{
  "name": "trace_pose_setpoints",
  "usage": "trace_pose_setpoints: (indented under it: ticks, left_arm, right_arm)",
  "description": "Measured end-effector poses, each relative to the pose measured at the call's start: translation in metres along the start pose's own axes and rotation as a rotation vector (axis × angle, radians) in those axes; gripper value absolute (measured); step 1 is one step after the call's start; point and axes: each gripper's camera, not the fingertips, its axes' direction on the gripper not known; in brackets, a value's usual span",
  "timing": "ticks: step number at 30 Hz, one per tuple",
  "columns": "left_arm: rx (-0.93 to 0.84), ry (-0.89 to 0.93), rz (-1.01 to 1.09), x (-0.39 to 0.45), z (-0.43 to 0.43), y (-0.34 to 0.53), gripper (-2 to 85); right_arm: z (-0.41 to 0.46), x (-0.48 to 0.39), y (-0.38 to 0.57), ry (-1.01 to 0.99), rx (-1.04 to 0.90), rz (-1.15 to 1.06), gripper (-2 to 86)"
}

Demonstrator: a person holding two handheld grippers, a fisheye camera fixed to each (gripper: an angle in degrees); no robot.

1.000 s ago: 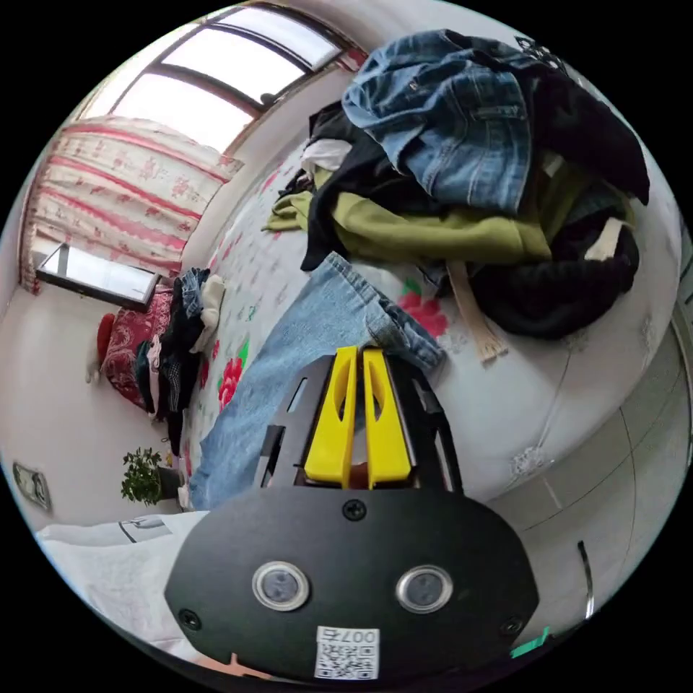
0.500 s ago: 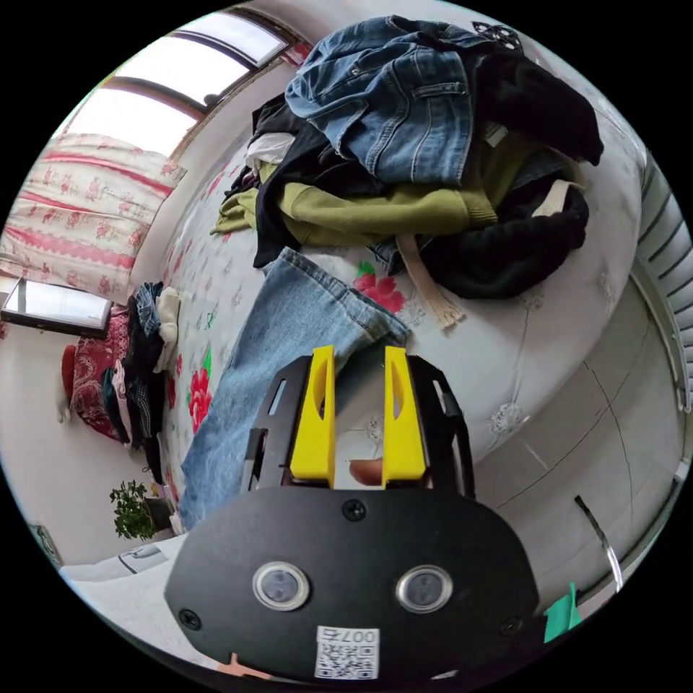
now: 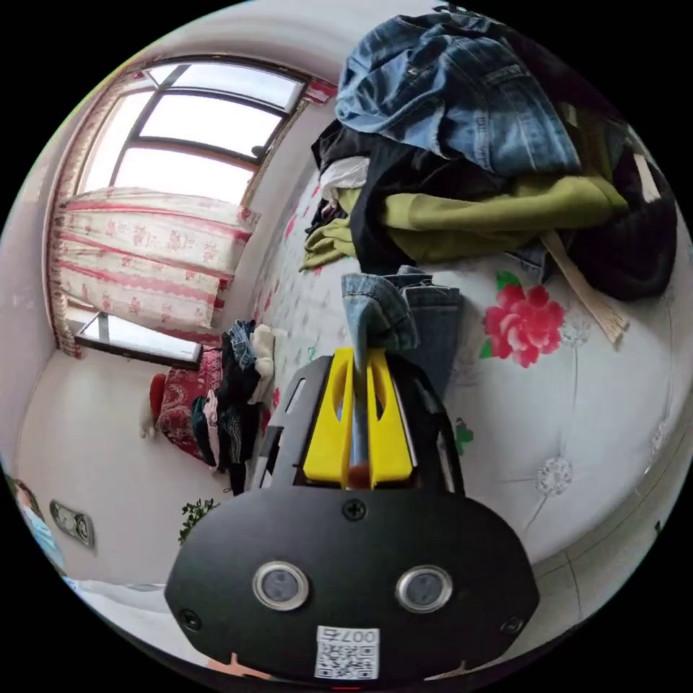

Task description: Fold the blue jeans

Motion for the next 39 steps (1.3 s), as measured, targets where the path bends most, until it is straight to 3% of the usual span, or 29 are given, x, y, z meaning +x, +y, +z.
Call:
trace_pose_setpoints:
  ticks: [5, 7, 9, 12, 13, 15, 22, 28, 32, 35, 37, 39]
  left_arm:
    - [0.104, 0.047, -0.074, -0.035, -0.024, 0.0, 12.9]
    - [0.157, 0.118, -0.105, -0.045, -0.025, -0.006, 13.8]
    - [0.213, 0.178, -0.104, -0.051, -0.021, -0.017, 14.6]
    - [0.2, 0.188, -0.111, -0.056, -0.01, -0.032, 14.7]
    - [0.195, 0.198, -0.13, -0.059, -0.005, -0.038, 14.3]
    - [0.2, 0.223, -0.161, -0.063, -0.001, -0.044, 13.5]
    - [0.19, 0.23, -0.144, -0.064, 0.003, -0.058, 10.7]
    - [0.206, 0.251, -0.168, -0.071, 0.008, -0.059, 10.6]
    - [0.206, 0.224, -0.155, -0.072, 0.013, -0.061, 11.6]
    - [0.207, 0.207, -0.15, -0.072, 0.018, -0.064, 11.7]
    - [0.209, 0.206, -0.151, -0.073, 0.023, -0.065, 11.6]
    - [0.216, 0.212, -0.158, -0.076, 0.03, -0.065, 11.0]
  right_arm:
    - [0.016, -0.151, 0.04, -0.089, -0.174, -0.645, 1.5]
    - [0.035, -0.214, 0.103, -0.17, -0.333, -0.982, 2.3]
    - [0.057, -0.241, 0.158, -0.238, -0.489, -1.161, 3.2]
    - [0.121, -0.239, 0.251, -0.301, -0.88, -1.293, 5.5]
    - [0.152, -0.226, 0.284, -0.256, -1.07, -1.282, 6.2]
    - [0.18, -0.204, 0.321, -0.19, -1.258, -1.286, 7.0]
    - [0.179, -0.198, 0.356, -0.038, -1.09, -1.539, 8.8]
    - [0.239, -0.17, 0.404, 0.152, -1.245, -1.608, 7.1]
    - [0.235, -0.178, 0.384, 0.126, -1.185, -1.587, 4.5]
    - [0.193, -0.201, 0.362, -0.028, -1.08, -1.634, 3.8]
    - [0.17, -0.206, 0.356, -0.13, -1.108, -1.647, 4.1]
    - [0.172, -0.197, 0.365, -0.108, -1.161, -1.648, 4.5]
